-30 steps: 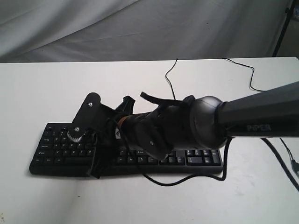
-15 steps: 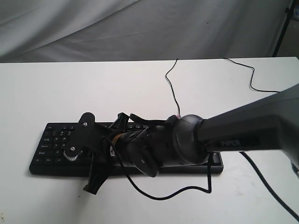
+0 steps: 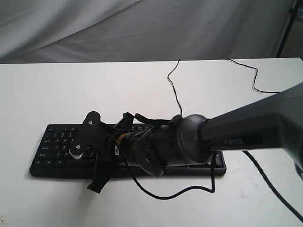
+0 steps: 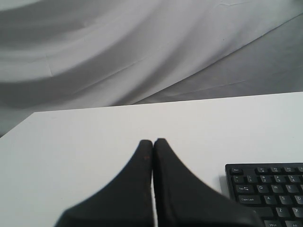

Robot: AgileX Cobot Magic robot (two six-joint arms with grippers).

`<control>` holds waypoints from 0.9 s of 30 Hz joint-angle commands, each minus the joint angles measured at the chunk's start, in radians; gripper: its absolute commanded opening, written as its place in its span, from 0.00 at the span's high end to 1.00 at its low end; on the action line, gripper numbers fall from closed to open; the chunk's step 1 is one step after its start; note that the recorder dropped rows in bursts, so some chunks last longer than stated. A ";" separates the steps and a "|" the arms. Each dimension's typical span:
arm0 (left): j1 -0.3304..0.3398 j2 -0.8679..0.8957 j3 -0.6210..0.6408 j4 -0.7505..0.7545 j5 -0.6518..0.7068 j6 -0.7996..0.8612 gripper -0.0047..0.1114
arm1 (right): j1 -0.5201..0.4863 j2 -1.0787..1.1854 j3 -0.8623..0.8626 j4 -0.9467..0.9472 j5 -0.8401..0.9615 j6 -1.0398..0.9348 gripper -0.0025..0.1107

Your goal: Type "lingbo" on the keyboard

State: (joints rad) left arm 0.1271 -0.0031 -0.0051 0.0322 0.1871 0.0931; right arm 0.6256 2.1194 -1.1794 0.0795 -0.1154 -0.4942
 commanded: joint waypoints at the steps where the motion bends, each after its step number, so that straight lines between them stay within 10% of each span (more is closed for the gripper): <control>1: -0.004 0.003 0.005 -0.001 -0.004 -0.003 0.95 | -0.008 0.001 0.003 0.008 -0.019 -0.003 0.98; 27: -0.004 0.003 0.005 -0.001 -0.004 -0.003 0.95 | -0.010 0.026 0.003 0.008 -0.031 -0.003 0.98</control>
State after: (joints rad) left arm 0.1271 -0.0031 -0.0051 0.0322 0.1871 0.0931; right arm 0.6256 2.1506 -1.1794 0.0810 -0.1481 -0.4942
